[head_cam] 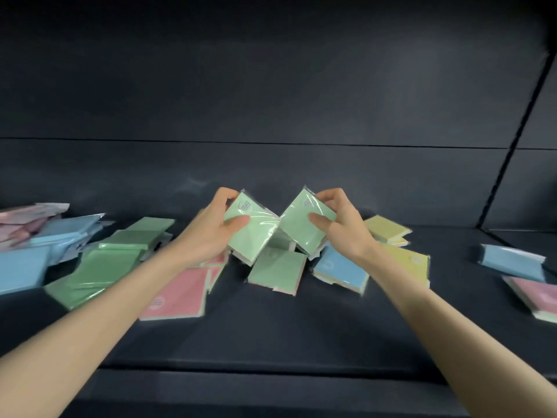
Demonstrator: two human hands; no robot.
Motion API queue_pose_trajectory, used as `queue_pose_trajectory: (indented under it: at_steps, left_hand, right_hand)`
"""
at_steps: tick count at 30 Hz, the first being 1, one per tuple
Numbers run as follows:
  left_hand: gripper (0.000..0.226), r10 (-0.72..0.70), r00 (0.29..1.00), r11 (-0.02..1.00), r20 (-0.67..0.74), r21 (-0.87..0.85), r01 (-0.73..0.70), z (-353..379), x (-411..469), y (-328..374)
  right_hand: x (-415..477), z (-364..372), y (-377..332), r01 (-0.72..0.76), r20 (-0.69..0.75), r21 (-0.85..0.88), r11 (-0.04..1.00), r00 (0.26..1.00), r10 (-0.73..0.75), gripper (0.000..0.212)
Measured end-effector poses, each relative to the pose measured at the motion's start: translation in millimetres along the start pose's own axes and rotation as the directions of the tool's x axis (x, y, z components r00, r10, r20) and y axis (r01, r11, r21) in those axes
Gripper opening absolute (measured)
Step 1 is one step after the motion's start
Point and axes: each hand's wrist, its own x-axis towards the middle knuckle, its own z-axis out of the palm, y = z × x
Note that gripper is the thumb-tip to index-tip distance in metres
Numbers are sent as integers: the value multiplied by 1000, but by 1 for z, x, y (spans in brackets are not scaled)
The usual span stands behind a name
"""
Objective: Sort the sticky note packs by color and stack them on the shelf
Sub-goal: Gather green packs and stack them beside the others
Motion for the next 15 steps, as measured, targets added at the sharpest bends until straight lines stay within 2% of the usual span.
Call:
queue_pose_trajectory:
  at_steps: [3, 6, 11, 15]
  left_hand:
    - [24, -18, 997, 999, 80, 48, 14, -6, -8, -12]
    - [24, 17, 981, 995, 192, 90, -35, -10, -16, -17]
    - [33, 20, 916, 994, 400, 93, -63, -2, -28, -17]
    - [34, 28, 896, 968, 443, 212, -135, 8, -28, -18]
  right_hand:
    - [-6, 15, -6, -26, 24, -43, 999, 999, 27, 19]
    - [-11, 27, -11, -31, 36, -126, 991, 999, 36, 23]
    - [-7, 38, -12, -22, 79, -319, 947, 996, 50, 31]
    - [-2, 43, -10, -36, 106, -372, 928, 991, 81, 36]
